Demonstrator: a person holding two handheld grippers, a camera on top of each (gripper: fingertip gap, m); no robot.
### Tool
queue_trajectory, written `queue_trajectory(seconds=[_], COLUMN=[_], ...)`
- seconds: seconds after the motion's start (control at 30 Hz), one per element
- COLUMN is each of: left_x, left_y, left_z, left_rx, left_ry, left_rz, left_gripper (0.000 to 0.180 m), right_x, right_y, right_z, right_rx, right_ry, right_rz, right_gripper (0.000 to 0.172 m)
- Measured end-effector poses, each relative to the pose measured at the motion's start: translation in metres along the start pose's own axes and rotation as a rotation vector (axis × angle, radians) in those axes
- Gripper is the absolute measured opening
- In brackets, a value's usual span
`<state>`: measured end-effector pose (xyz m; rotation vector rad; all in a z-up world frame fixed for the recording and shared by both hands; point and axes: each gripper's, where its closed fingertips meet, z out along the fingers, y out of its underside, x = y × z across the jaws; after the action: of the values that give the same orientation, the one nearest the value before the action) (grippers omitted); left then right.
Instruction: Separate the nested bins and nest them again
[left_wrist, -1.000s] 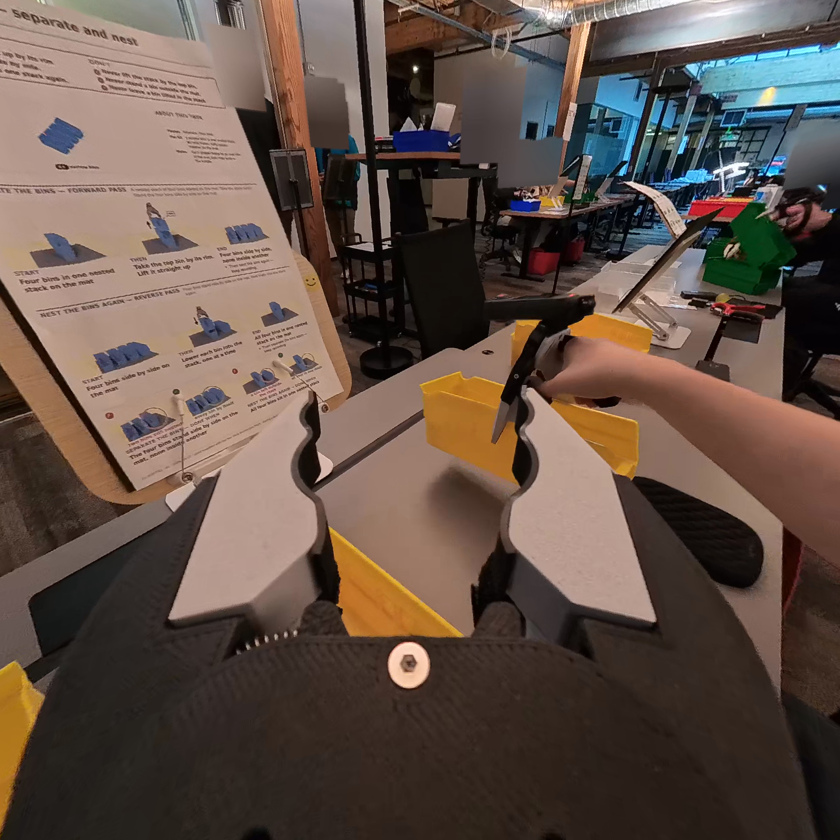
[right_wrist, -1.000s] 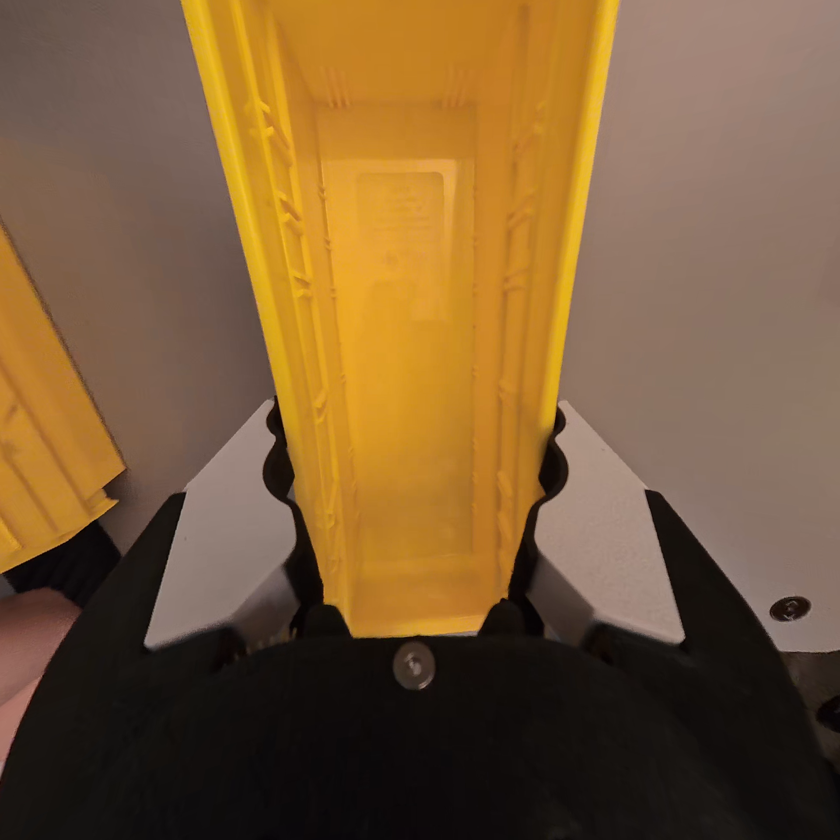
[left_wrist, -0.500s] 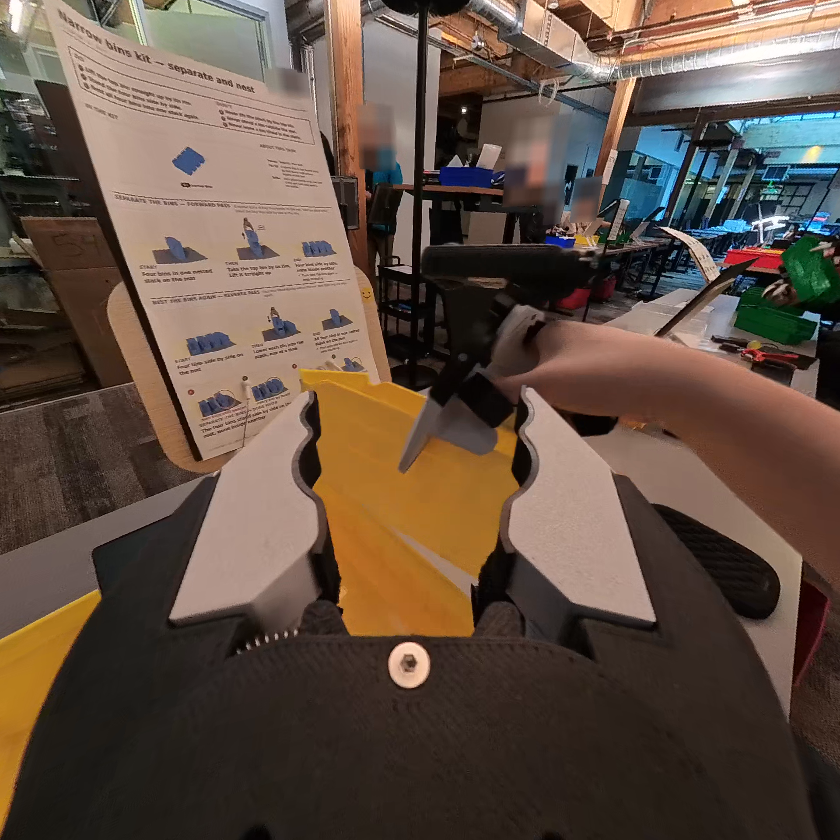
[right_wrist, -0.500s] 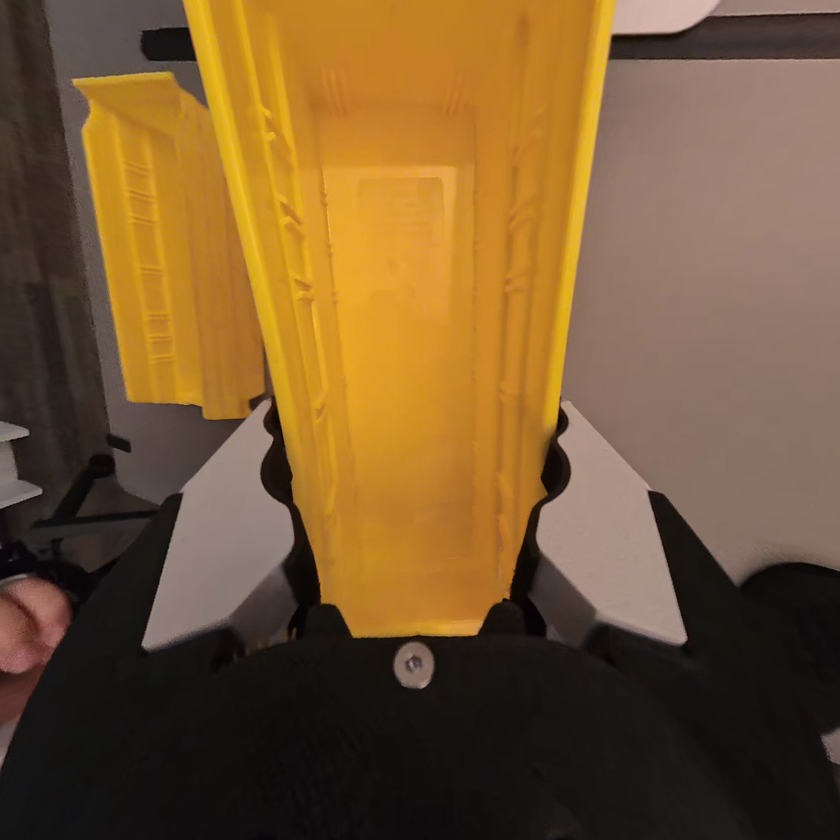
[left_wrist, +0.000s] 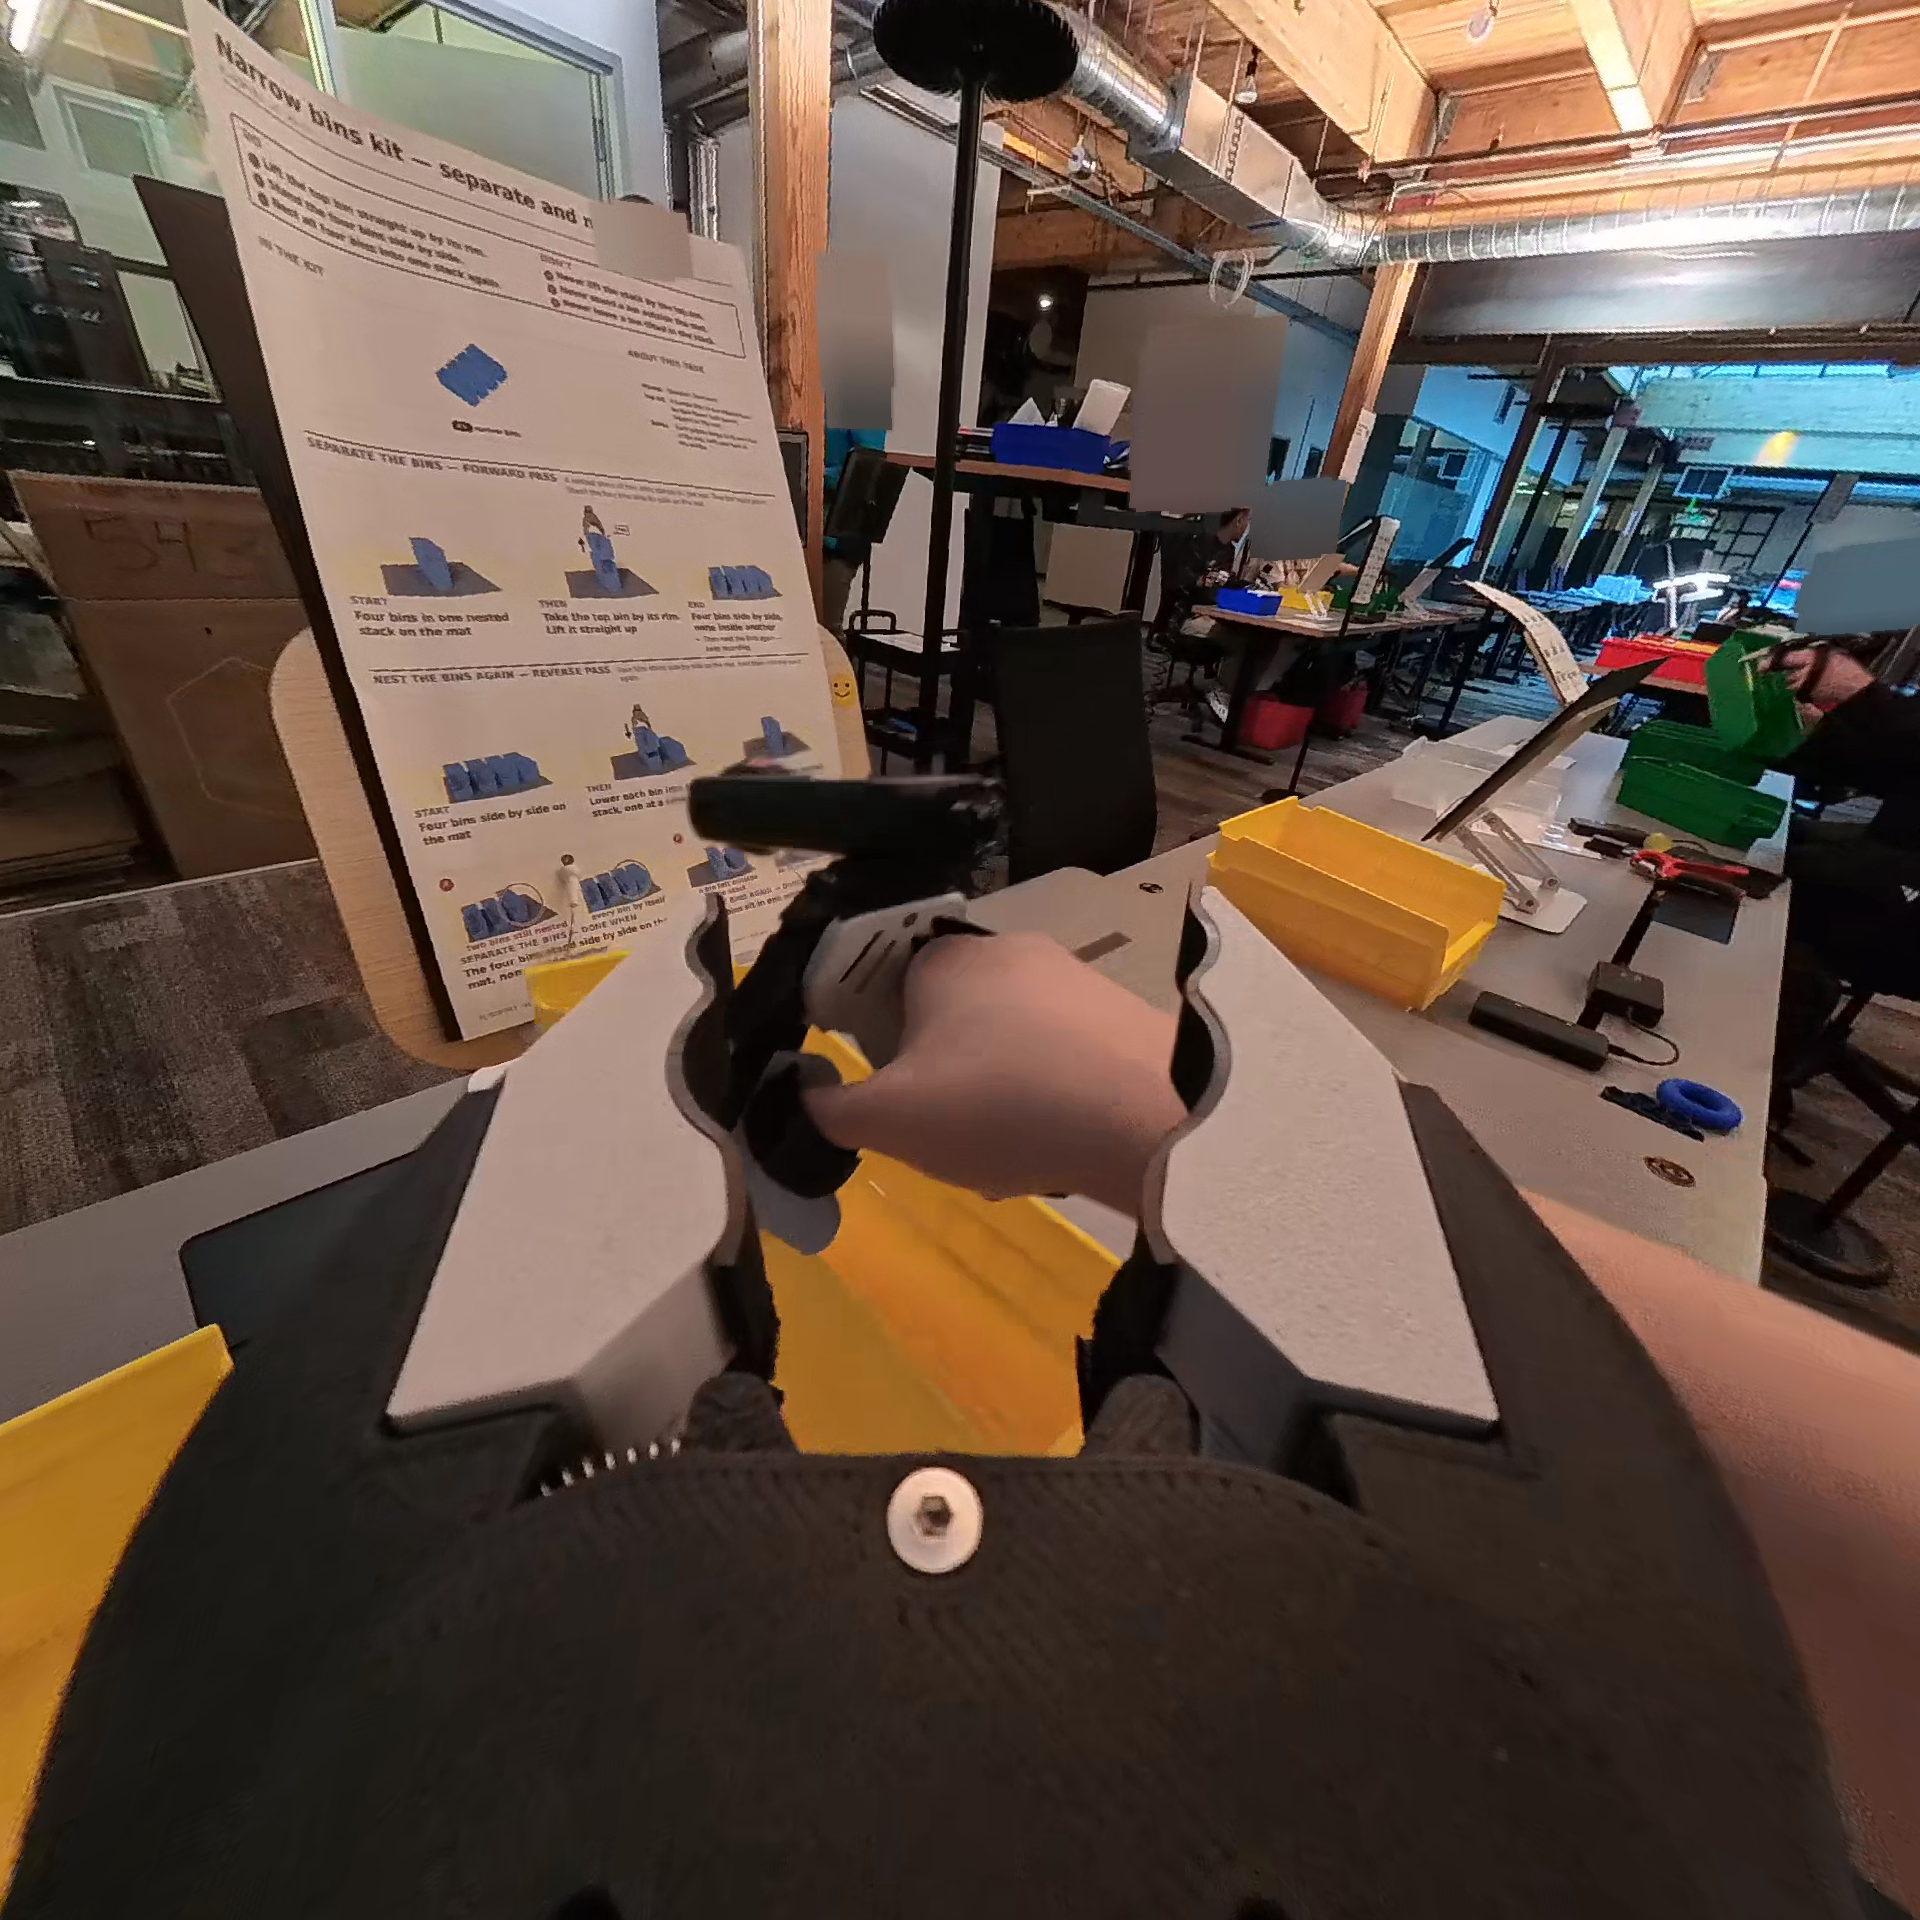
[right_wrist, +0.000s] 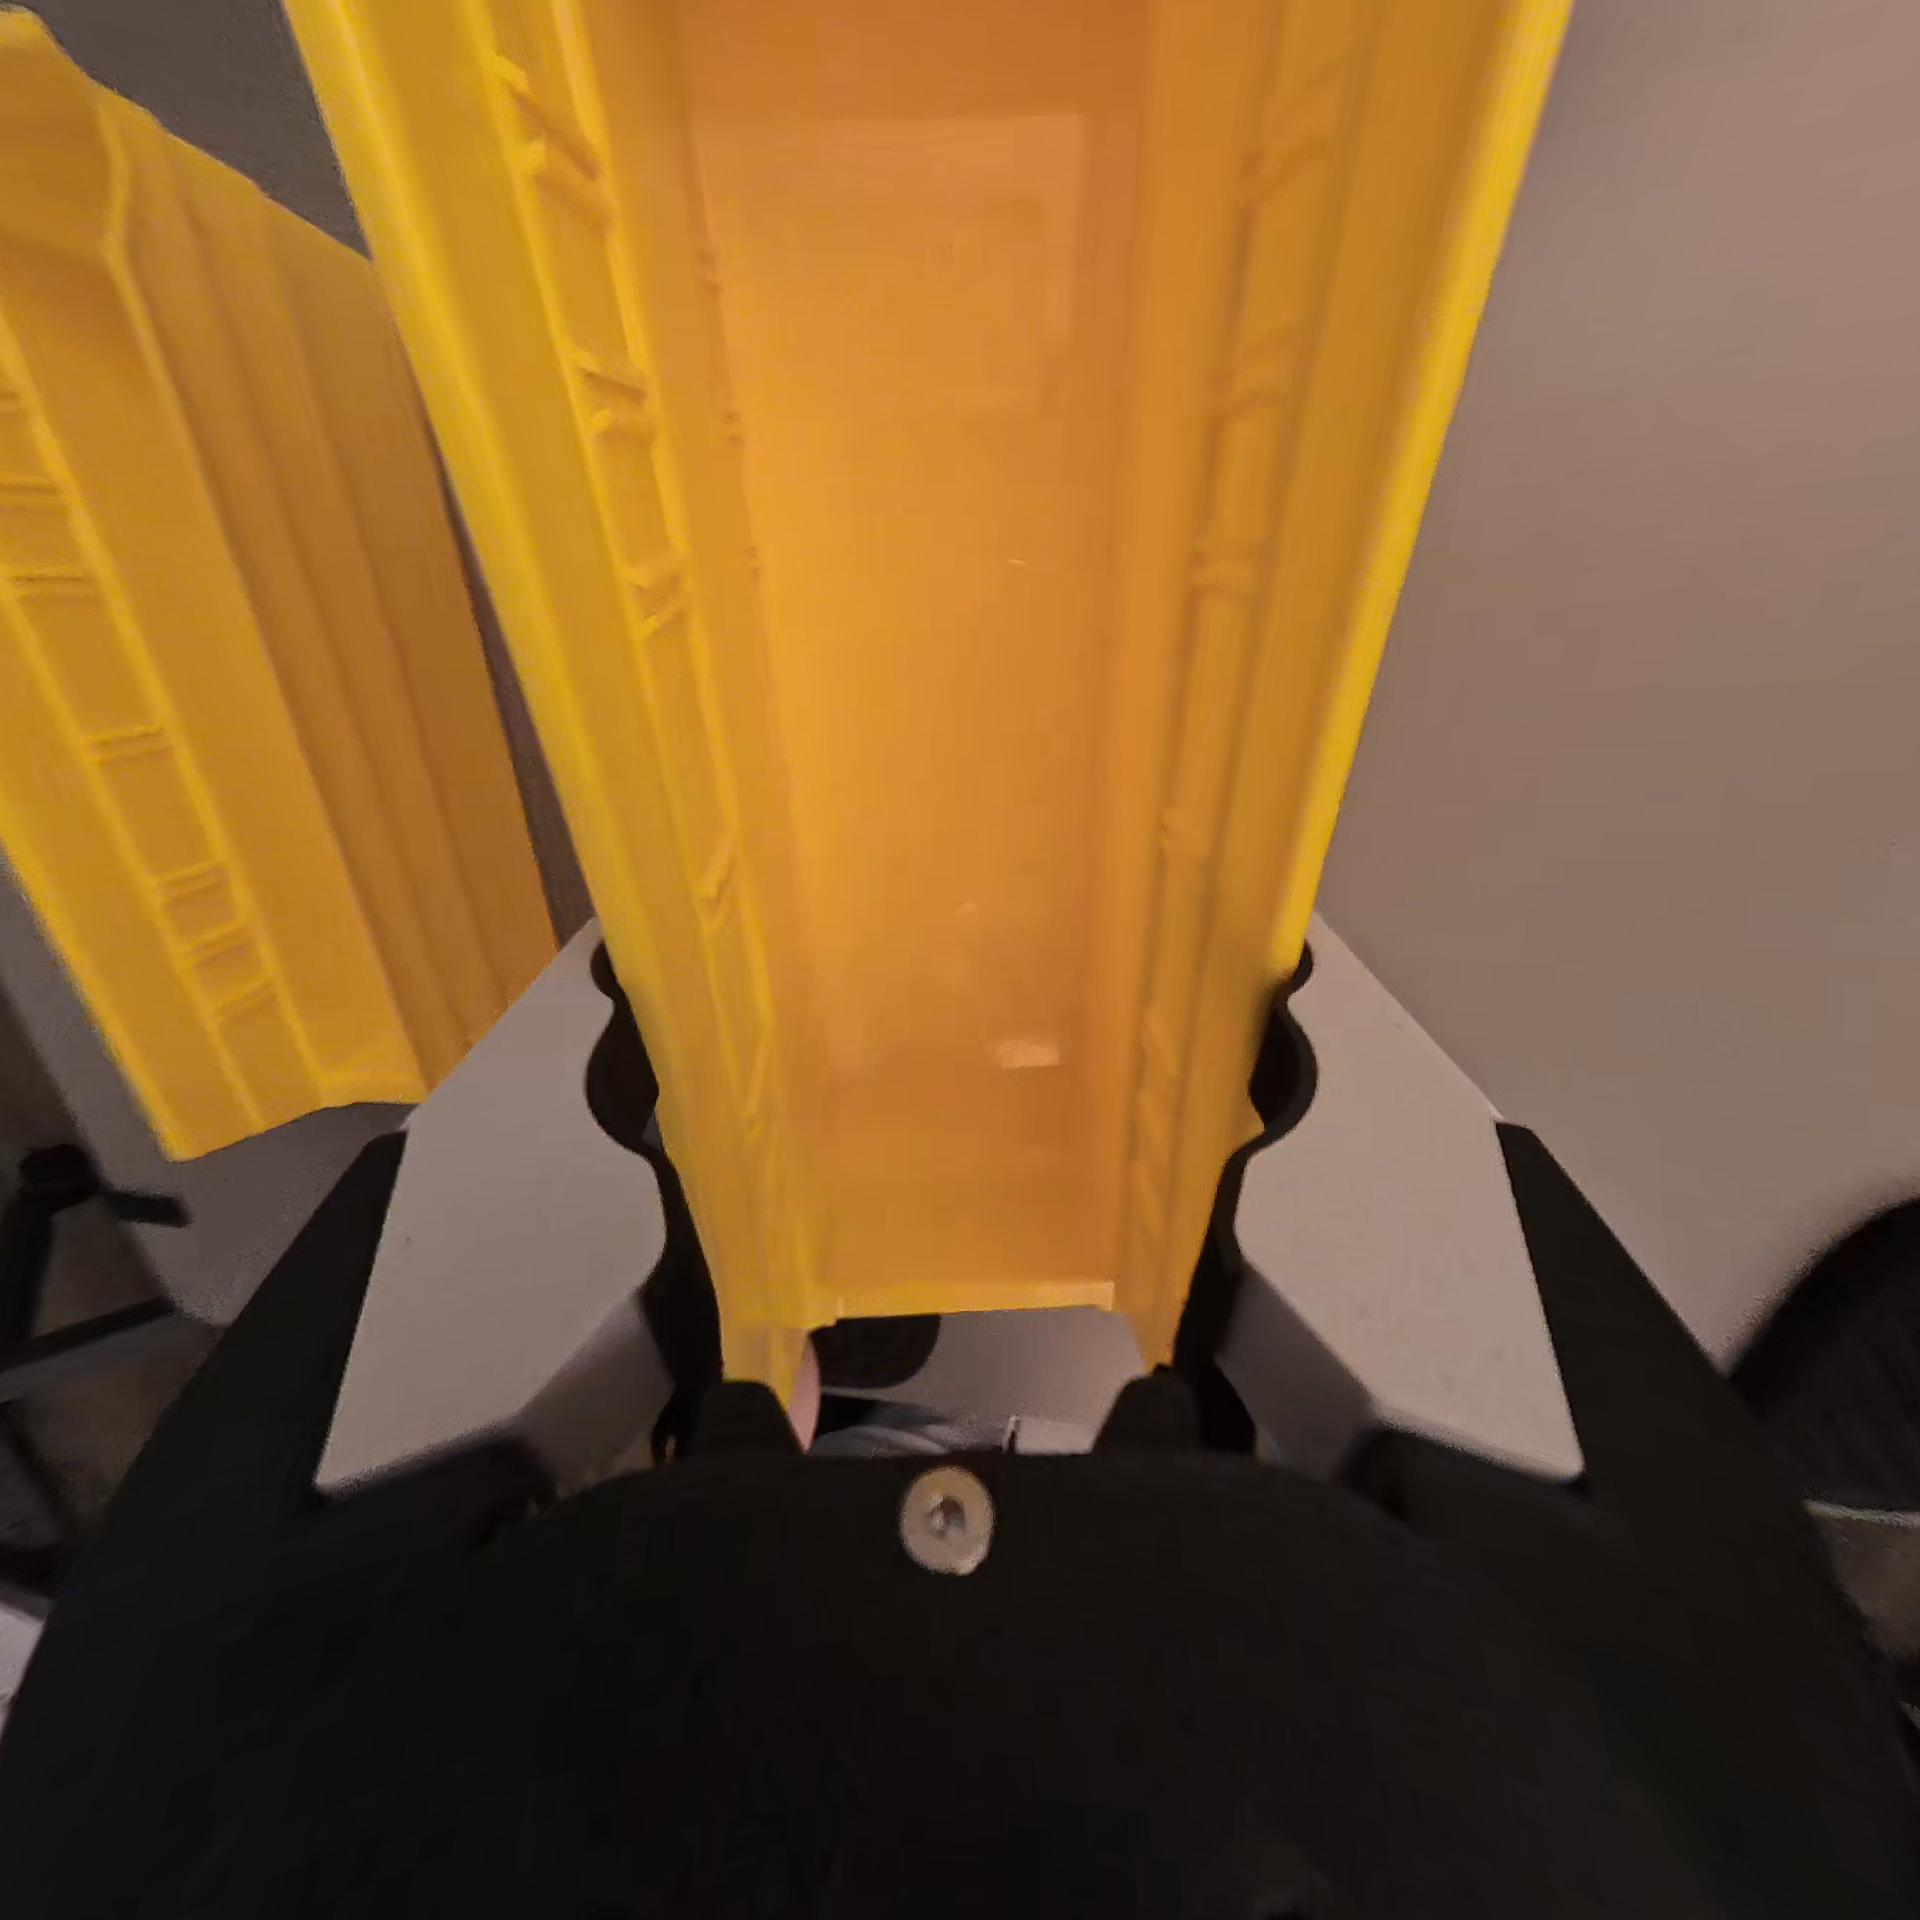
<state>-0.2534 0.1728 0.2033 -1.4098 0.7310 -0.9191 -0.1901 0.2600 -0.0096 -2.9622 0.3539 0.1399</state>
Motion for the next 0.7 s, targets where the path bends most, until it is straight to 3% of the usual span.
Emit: queue_trajectory(seconds=[0.27, 0.7], left_x=[-0.001, 0.008], left_y=[-0.001, 0.003], left_z=[-0.003, 0.007], left_rx=[0.005, -0.016], left_ry=[0.011, 0.01], left_rz=[-0.013, 0.014], left_gripper=[0.085, 0.085], right_x=[0.001, 0.0], right_y=[-0.002, -0.017], right_z=[0.031, 0.028], right_rx=[0.009, 0.123], right_ry=[0.099, 0.082], right_rz=[-0.006, 0.004], right_gripper=[0.122, 0.111])
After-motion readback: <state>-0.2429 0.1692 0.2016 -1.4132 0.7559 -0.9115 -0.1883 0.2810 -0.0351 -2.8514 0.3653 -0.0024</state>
